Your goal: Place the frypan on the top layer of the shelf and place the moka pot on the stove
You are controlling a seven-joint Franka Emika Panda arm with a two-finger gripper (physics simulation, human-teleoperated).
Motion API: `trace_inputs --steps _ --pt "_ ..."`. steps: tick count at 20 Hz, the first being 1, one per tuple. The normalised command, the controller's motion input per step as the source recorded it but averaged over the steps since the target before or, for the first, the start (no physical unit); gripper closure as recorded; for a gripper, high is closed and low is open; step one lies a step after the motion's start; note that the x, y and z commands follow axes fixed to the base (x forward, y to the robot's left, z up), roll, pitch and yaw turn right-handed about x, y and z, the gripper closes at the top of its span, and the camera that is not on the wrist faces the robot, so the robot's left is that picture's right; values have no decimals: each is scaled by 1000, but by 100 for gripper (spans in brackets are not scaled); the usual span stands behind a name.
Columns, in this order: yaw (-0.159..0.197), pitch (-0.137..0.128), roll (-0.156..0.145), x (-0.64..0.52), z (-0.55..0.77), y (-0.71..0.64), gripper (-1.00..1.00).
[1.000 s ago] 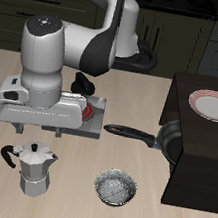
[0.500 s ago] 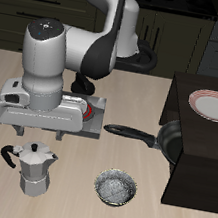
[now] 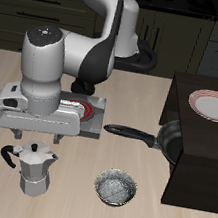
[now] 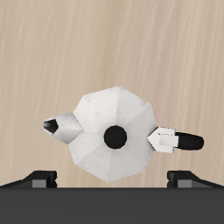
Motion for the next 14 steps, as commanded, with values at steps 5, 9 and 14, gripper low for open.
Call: trace_inputs --steps 5,9,14 --pt "-8 11 0 -10 -69 30 -100" --pt "5 -2 14 -19 -15 80 -100" --pt "8 -5 -4 65 -12 -48 -100"
